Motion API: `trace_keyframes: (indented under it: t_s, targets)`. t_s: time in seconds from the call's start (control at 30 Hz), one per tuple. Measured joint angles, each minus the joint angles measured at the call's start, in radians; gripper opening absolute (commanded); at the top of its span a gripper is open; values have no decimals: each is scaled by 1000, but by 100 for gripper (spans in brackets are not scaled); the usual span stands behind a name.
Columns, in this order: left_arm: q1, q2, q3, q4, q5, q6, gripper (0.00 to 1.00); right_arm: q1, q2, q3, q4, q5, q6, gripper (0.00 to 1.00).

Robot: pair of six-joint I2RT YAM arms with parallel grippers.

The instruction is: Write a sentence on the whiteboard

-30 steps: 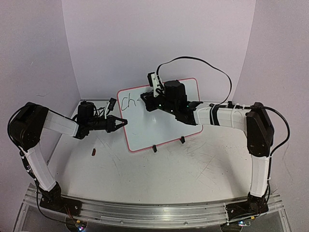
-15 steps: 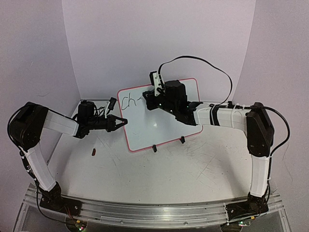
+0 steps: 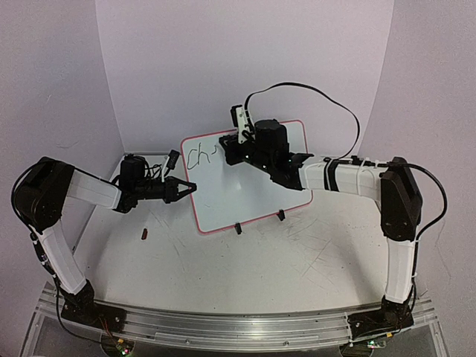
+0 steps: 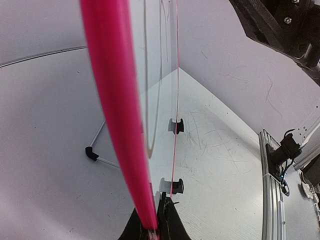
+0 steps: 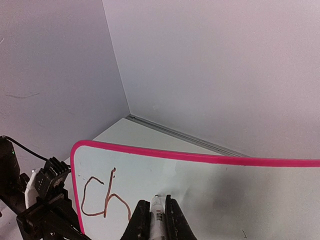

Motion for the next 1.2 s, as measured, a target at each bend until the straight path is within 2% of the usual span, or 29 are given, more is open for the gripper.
trace_keyframes:
  t_s: [0.5,0.9,1.2]
  targets:
    - [0,0,0,-7,-2,3,0,3,16,1,-5,-44,26,0]
    - [0,0,0,-16,-14,2,0,11,15,-66,13,-64,46,0]
    - [-1,0,0,-14,-11,3,0,16,-35,-142,15,15,37,0]
